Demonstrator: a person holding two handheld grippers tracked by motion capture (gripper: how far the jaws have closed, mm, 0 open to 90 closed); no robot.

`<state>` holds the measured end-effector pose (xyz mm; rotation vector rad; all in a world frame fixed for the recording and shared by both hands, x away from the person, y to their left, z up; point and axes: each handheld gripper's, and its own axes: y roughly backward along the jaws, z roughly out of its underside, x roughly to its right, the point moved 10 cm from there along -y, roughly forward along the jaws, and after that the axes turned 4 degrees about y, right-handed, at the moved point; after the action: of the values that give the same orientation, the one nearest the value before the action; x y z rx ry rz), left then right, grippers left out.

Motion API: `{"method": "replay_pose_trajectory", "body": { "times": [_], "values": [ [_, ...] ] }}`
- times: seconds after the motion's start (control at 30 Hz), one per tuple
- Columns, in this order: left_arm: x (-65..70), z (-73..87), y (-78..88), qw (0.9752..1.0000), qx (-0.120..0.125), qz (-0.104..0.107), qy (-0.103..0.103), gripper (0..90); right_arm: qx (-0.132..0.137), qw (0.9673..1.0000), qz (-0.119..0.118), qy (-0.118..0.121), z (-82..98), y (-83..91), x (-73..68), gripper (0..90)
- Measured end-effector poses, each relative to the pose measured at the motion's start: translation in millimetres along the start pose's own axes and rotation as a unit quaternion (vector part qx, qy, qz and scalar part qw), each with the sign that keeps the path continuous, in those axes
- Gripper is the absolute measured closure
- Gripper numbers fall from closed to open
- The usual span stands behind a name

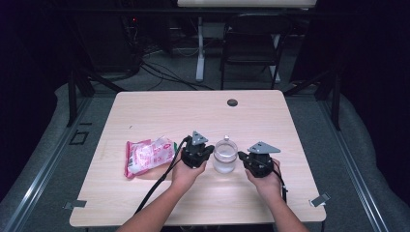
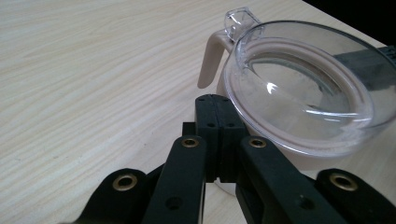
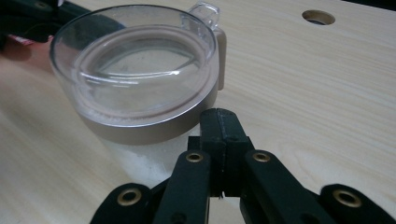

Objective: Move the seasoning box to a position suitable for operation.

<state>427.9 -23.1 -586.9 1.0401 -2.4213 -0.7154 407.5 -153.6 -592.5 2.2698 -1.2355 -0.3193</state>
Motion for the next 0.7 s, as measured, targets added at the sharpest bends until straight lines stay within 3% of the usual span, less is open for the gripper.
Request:
{"method": "replay_pose_trajectory", "body": {
  "times": [0.23, 0.43, 0.57, 0.7],
  "values": [
    [7.4, 5.5, 5.1, 0.9992, -0.007, 0.034, -0.02, 90.0, -0.013, 0.9998, 0.003, 0.017, 11.8, 17.7, -15.8, 90.0],
    [13.6, 11.2, 10.8, 0.9975, -0.009, 0.058, -0.04, 90.0, -0.013, 0.9998, -0.009, 0.012, 18.3, 28.0, -24.5, 90.0],
    [14.6, 12.6, 11.6, 0.9969, -0.001, 0.072, -0.033, 90.0, -0.014, 0.9997, -0.015, 0.015, 20.5, 31.3, -27.5, 90.0],
    [15.1, 12.2, 13.5, 0.997, 0.005, 0.064, -0.043, 90.0, -0.014, 0.9993, -0.025, 0.022, 21.6, 32.5, -28.5, 90.0]
  ]
}}
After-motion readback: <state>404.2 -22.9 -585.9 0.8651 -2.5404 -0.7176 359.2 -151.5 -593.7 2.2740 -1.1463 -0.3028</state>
